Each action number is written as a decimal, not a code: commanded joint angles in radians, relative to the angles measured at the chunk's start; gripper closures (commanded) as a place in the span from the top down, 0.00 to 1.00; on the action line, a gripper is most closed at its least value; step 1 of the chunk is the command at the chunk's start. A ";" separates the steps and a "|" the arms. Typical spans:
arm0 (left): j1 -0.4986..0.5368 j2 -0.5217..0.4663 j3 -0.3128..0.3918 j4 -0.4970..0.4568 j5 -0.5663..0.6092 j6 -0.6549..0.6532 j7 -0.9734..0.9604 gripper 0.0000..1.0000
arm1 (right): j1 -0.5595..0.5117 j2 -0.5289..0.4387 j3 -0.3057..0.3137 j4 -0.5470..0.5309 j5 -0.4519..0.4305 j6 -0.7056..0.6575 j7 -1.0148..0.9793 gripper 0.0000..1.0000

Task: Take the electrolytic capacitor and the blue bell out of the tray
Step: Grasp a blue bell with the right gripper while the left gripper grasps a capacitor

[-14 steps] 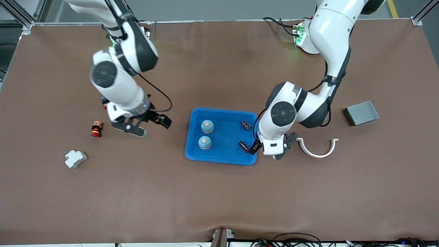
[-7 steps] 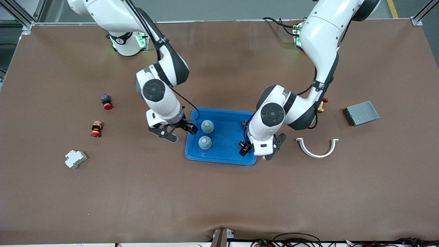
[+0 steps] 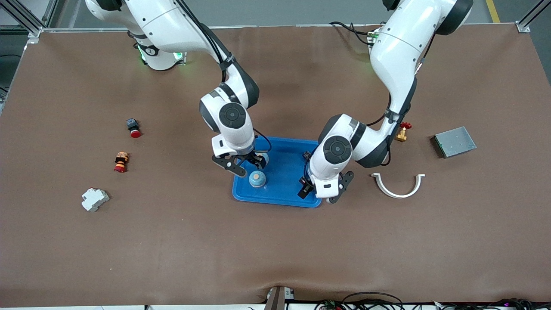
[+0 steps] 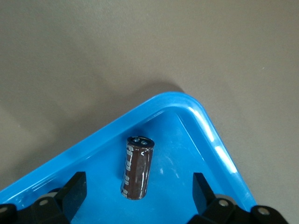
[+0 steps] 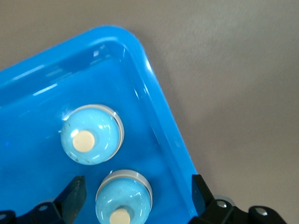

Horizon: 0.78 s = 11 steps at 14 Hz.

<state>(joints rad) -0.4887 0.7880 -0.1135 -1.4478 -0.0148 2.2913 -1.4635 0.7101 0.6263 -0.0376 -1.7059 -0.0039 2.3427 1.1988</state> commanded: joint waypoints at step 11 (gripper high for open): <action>-0.025 0.069 0.014 0.020 -0.001 0.069 -0.001 1.00 | 0.045 0.078 -0.011 0.034 -0.005 0.113 0.117 1.00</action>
<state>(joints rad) -0.5062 0.8365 -0.1108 -1.4470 -0.0147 2.3455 -1.4637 0.7375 0.6817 -0.0377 -1.6956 -0.0040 2.4400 1.2824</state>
